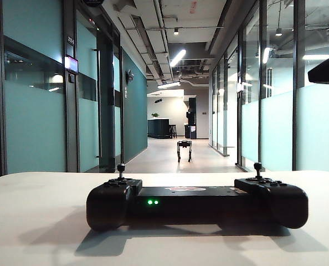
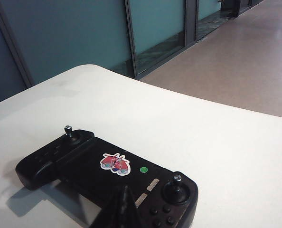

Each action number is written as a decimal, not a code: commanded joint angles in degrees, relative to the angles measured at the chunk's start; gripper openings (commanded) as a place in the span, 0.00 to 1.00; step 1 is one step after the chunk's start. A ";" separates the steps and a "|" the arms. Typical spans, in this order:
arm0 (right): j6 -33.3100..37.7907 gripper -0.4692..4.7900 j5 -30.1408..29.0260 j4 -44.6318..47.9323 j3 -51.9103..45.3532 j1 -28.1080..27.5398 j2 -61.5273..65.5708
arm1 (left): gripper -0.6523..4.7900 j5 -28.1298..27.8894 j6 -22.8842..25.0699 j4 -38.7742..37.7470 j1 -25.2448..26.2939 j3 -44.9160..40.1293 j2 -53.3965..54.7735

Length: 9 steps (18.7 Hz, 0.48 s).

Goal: Push the left joystick on the remote control sitting on the white table forward to make the robot dog walk in a straight line until it approaches the door.

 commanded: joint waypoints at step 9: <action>-0.15 0.09 -0.02 -1.75 0.26 0.02 0.00 | 0.11 0.24 -0.15 0.39 0.02 0.17 0.09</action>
